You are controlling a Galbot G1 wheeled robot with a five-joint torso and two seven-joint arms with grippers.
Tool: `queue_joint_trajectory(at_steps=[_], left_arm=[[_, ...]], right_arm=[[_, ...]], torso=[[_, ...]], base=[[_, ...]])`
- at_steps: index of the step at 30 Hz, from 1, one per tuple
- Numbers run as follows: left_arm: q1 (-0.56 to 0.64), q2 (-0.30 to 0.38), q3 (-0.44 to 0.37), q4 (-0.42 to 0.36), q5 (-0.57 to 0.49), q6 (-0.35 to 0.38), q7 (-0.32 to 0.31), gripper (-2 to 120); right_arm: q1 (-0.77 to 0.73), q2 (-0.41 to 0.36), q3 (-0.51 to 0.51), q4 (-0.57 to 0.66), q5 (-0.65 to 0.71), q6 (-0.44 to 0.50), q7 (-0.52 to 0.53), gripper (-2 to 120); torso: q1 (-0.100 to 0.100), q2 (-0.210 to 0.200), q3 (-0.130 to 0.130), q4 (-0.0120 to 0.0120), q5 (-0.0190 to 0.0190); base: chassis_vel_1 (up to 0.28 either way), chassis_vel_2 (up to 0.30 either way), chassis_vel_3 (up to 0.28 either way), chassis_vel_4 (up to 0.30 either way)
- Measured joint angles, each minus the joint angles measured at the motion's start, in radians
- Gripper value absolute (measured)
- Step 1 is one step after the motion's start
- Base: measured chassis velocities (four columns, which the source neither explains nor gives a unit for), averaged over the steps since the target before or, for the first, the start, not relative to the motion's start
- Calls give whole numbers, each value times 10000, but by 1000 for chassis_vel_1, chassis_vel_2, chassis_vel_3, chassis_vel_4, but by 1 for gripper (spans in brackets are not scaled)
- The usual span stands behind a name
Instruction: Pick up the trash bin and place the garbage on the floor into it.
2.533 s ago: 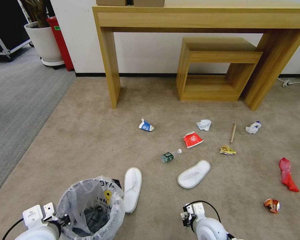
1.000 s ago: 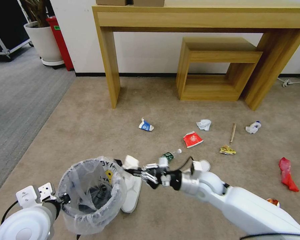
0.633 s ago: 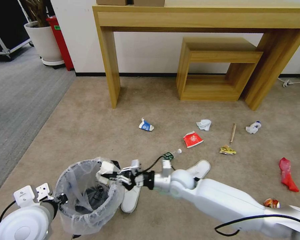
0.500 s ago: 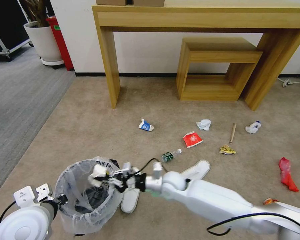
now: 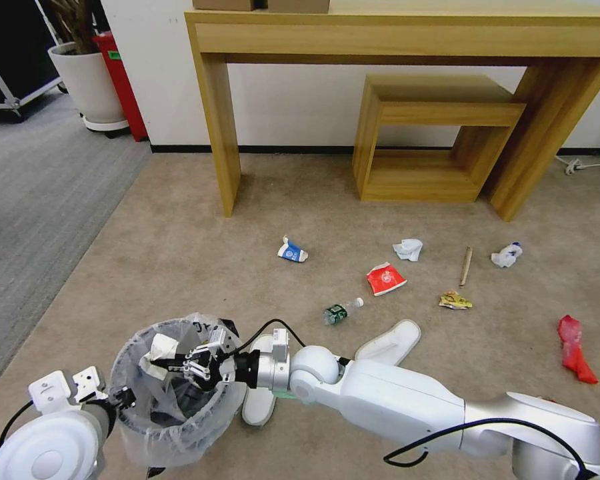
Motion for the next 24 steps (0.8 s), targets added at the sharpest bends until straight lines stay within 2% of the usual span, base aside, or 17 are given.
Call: queue_joint_trajectory(at_steps=[4,5,6,9,11,12,17,20,21,23,24], left_arm=[[23,4,22,0,12,-4,-3,0],[45,15,24,-8,16,-4,-4,0],[45,15,24,-8,16,-4,-4,0],[88,17,36,-23,49,-4,-6,0],[108,11,41,-31,65,-5,-8,0],[152,0,43,-65,92,-4,-7,0],[228,0,20,-119,120,-4,-8,0],[350,-13,-4,-183,195,2,-8,0],[350,-13,-4,-183,195,2,-8,0],[369,-52,-4,-195,227,6,-8,0],[369,-52,-4,-195,227,6,-8,0]], right_arm=[[-140,-197,86,14,-228,29,5,0],[-209,-269,129,34,-326,8,-12,6],[-209,-269,129,34,-326,8,-12,6],[-372,-377,263,110,-466,-126,33,19],[-400,-403,282,134,-474,-148,59,22],[-436,-432,300,178,-475,-166,129,30],[-443,-449,338,221,-475,-198,155,42],[-423,-476,364,300,-468,-238,308,59],[-423,-476,364,300,-468,-238,308,59],[-406,-472,385,365,-437,-244,619,69],[-406,-472,385,365,-437,-244,619,69]], torso=[[0,0,0,-1,0],[0,0,0,0,2],[0,0,0,0,2],[0,0,0,0,2],[0,-1,0,0,2],[0,0,0,-1,1],[0,0,0,1,2],[0,0,0,1,2],[0,0,0,1,2],[0,-1,0,1,2],[0,-1,0,1,2]], base=[[0,0,0,0],[0,0,0,0],[0,0,0,0],[0,0,0,0],[0,0,0,0],[0,0,0,0],[0,0,0,0],[0,0,0,0],[0,0,0,0],[0,0,0,0],[0,0,0,0]])
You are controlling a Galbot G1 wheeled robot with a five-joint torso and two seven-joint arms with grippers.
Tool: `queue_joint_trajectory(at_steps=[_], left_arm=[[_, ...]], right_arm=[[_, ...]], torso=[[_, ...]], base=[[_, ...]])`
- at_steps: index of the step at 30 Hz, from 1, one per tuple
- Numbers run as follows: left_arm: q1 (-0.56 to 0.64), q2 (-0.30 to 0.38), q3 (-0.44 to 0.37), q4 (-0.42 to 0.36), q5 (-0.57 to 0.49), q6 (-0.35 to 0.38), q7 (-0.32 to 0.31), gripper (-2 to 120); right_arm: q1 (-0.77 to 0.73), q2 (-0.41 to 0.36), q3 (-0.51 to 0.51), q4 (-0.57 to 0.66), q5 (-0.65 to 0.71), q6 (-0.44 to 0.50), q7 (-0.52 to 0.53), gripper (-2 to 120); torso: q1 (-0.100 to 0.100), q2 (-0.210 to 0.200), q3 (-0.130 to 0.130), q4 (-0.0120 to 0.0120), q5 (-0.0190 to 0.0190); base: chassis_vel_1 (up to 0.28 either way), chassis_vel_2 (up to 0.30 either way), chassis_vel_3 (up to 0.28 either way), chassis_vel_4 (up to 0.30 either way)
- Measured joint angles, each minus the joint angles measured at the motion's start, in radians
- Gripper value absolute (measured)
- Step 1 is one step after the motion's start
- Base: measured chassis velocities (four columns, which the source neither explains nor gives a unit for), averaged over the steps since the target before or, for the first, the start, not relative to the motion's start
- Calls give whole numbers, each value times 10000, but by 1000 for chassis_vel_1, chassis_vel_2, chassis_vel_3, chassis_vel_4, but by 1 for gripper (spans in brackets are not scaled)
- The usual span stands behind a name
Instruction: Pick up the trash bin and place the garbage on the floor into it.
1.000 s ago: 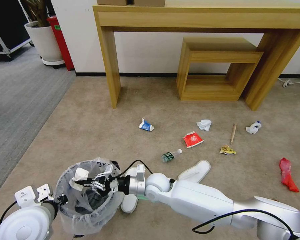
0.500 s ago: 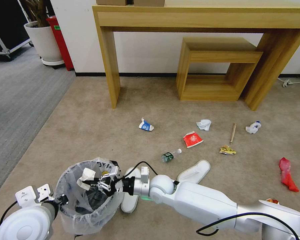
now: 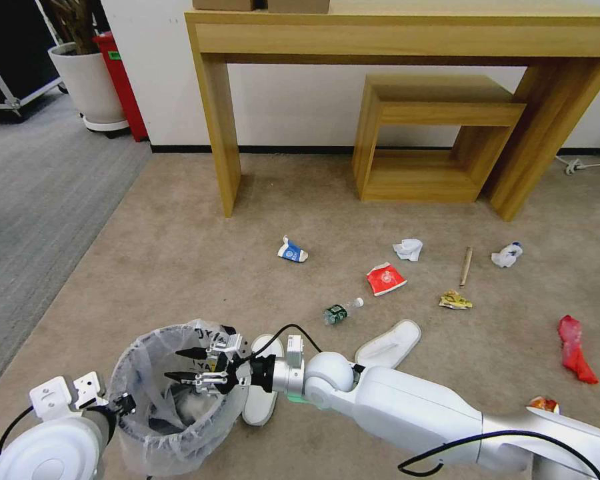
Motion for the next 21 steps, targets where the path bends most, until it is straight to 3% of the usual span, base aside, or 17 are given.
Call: queue_joint_trajectory(at_steps=[5,9,14,16,21], left_arm=[[-31,20,-100,-11,-16,1,7,0],[143,141,-391,-73,-63,0,12,0],[122,237,-624,-23,-84,0,24,0],[-10,315,-862,27,-245,-10,16,0],[-45,396,-1123,21,-456,-16,-12,0]], right_arm=[[-41,-170,632,504,96,-44,402,87],[-129,-780,1995,1136,260,-229,917,100],[-508,-1283,3016,1329,215,-269,1208,100],[-1078,-1684,3996,1463,31,-274,1323,100],[-1772,-1932,5005,1646,-303,-301,1612,100]], torso=[[0,1,0,0,0],[0,1,0,1,-1],[-1,1,0,0,2],[-1,1,0,-3,1],[-1,1,0,-3,1]], base=[[0,0,0,0],[0,0,0,0],[0,0,0,0],[0,0,0,0],[0,0,0,0]])
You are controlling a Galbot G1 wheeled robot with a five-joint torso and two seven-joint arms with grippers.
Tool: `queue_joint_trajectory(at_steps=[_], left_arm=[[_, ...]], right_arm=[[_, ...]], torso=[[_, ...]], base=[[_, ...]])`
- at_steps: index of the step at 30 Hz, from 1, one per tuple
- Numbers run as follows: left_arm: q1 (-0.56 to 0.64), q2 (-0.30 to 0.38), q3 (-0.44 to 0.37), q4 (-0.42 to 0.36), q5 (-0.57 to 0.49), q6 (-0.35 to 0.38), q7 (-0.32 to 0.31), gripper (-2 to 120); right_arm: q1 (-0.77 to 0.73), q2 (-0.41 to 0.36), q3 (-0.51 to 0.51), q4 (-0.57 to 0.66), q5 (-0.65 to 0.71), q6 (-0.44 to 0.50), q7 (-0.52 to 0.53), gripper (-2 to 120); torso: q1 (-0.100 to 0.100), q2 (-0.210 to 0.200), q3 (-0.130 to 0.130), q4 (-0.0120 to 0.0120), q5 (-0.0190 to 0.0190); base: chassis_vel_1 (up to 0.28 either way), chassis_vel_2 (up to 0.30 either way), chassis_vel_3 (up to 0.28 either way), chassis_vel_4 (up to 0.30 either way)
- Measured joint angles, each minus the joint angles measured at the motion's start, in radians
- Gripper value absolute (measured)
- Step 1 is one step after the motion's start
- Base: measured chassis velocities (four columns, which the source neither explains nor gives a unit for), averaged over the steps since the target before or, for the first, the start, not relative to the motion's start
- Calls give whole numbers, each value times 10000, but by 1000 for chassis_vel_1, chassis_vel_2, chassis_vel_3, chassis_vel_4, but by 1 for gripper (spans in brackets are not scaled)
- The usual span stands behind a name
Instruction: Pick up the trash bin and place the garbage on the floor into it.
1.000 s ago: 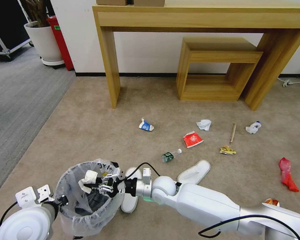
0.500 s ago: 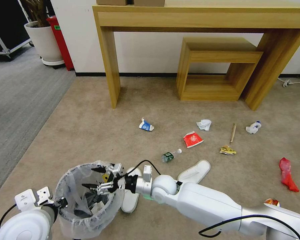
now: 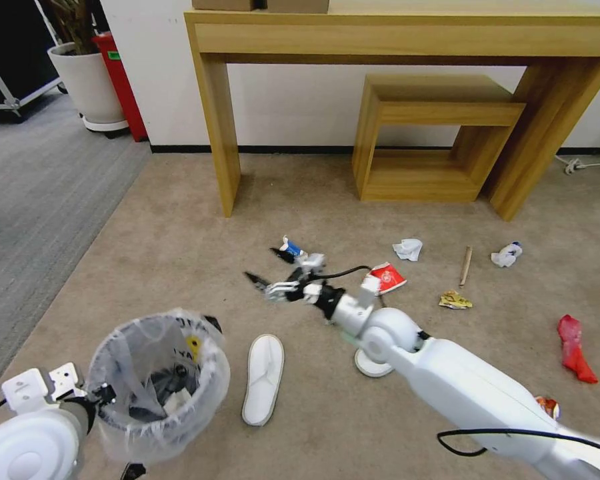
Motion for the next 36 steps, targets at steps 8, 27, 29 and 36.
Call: queue_joint_trajectory(at_steps=[8,27,29,36], left_arm=[[95,66,-308,71,-106,-7,-43,0],[206,-625,-300,-133,510,74,309,0],[209,-705,-260,-164,575,102,350,0],[189,-1024,-271,-327,644,215,432,0]], right_arm=[[-1062,-10,1390,151,-553,-12,470,100],[-2867,1299,3473,24,-2357,-1037,2361,100],[-3046,1418,3633,104,-2530,-1152,2509,100],[-3521,1644,4282,62,-3338,-1202,2938,100]], torso=[[0,0,0,2,-1],[0,0,0,3,-1],[0,0,0,3,-1],[0,0,0,2,-1]], base=[[0,0,0,0],[0,0,0,0],[0,0,0,0],[0,0,0,0]])
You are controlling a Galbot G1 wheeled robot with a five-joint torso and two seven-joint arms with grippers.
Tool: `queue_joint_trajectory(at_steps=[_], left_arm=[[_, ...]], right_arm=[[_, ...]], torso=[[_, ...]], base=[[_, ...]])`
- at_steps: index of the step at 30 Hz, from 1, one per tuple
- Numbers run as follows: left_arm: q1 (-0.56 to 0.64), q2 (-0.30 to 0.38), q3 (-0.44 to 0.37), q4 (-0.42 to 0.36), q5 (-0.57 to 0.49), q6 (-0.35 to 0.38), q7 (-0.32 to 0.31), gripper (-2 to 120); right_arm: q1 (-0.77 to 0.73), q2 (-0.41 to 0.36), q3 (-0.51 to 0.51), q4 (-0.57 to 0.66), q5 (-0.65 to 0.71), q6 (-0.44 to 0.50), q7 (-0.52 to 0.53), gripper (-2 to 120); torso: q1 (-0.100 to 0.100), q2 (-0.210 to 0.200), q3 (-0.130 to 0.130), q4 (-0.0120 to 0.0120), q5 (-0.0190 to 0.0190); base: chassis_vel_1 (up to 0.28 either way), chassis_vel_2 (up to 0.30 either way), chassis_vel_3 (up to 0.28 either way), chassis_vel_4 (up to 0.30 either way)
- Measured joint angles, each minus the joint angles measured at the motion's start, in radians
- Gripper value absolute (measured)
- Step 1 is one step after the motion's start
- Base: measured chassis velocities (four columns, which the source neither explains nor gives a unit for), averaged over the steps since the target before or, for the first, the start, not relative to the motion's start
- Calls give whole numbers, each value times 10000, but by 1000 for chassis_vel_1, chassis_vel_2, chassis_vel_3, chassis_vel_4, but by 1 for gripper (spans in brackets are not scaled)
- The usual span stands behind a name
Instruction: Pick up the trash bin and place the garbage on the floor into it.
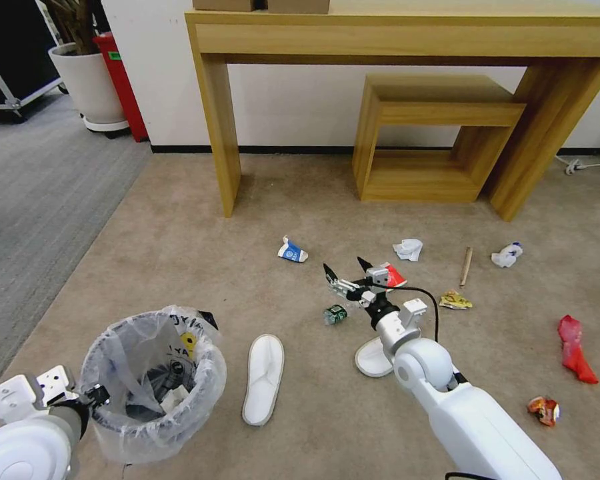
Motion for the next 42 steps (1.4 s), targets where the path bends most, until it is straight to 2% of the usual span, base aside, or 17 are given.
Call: queue_joint_trajectory(at_steps=[11,20,24,26,27,28,30,31,33,36,38,40,42], left_arm=[[-99,-232,-47,2,273,75,175,0],[-81,-148,-225,95,237,102,140,0],[-98,-33,-433,173,109,102,126,0],[-91,21,-521,211,63,101,92,0],[-58,44,-571,238,45,98,75,0],[-58,44,-571,238,45,98,75,0],[19,50,-592,275,53,95,70,0],[19,50,-592,275,53,95,70,0],[186,51,-592,291,162,95,84,0],[284,46,-573,299,259,94,96,0],[381,2,-476,325,438,94,131,0],[392,-13,-448,331,483,93,133,0],[458,-92,-344,389,676,92,154,0]], right_arm=[[-227,558,671,-22,-384,-423,543,100],[-273,182,398,276,158,-1318,635,100],[-189,44,-377,48,121,-1404,566,100],[-94,39,-928,-150,66,-1388,513,100],[99,89,-1614,-349,55,-1405,588,100],[99,89,-1614,-349,55,-1405,588,100],[463,231,-2464,-688,118,-1552,825,100],[463,231,-2464,-688,118,-1552,825,100],[922,505,-3225,-1271,141,-1631,984,100],[1260,775,-3687,-1682,324,-1772,1120,100],[1940,1333,-4431,-2398,777,-2184,1618,100],[2056,1426,-4539,-2502,851,-2263,1722,100],[2594,1827,-5016,-2915,1148,-2918,2555,100]], torso=[[1,0,0,0,-1],[1,0,0,0,-2],[0,0,0,0,-3],[1,0,1,-1,0],[0,0,0,0,-2],[0,0,0,0,-2],[1,0,0,0,-2],[1,0,0,0,-2],[1,0,1,1,-3],[0,0,0,1,-2],[1,0,1,1,-3],[1,0,1,2,-5],[1,0,1,1,-2]], base=[[0,0,0,0],[0,0,0,0],[0,0,0,0],[0,0,0,0],[0,0,0,0],[0,0,0,0],[0,0,0,0],[0,0,0,0],[0,0,0,0],[0,0,0,0],[0,0,0,0],[0,0,0,0],[0,0,0,0]])
